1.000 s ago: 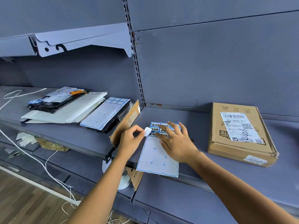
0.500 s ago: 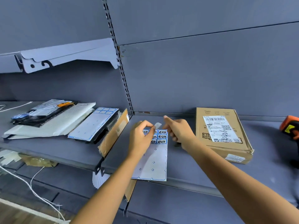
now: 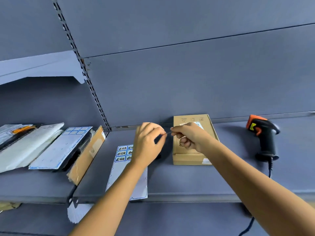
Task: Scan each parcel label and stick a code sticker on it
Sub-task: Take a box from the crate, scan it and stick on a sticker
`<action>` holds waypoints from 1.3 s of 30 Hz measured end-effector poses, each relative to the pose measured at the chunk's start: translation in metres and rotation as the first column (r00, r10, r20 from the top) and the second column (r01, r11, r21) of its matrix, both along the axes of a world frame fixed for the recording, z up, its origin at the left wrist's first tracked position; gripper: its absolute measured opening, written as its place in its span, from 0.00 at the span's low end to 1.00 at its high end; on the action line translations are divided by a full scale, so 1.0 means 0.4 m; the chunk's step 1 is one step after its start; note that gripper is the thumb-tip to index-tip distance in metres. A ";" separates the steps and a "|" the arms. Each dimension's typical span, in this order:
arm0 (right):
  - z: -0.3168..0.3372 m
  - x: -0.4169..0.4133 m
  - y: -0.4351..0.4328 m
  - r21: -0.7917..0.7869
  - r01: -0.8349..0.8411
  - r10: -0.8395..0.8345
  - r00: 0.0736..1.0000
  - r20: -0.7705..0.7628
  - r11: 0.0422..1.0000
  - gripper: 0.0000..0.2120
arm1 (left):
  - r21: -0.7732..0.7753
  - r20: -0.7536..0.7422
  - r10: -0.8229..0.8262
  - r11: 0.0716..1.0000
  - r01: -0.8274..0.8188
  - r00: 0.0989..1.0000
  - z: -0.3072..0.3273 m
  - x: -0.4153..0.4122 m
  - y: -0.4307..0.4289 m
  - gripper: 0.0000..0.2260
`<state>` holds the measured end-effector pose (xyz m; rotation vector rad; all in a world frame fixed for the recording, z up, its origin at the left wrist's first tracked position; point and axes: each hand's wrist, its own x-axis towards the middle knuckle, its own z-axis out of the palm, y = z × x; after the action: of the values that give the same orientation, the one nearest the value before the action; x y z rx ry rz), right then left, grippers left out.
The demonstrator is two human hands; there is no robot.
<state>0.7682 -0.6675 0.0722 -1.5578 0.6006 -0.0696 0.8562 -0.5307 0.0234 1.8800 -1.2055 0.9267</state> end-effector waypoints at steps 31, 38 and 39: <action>-0.079 -0.050 -0.290 -0.388 0.196 -0.246 0.965 -0.085 0.901 0.11 | 0.659 -0.247 0.020 0.736 0.153 0.969 0.005 -0.031 -0.302 0.20; -0.078 -0.044 -0.293 -0.442 0.185 -0.265 0.956 -0.125 0.878 0.09 | 0.749 -0.166 0.049 0.656 0.094 0.985 0.004 -0.028 -0.320 0.20; -0.079 -0.041 -0.294 -0.453 0.182 -0.267 0.955 -0.130 0.873 0.08 | 0.755 -0.160 0.051 0.650 0.089 0.986 0.003 -0.028 -0.319 0.20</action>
<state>0.7517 -0.7851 0.0407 -1.9366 0.9684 -0.2506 0.8449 -0.6583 0.0248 2.5170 -1.6648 0.1954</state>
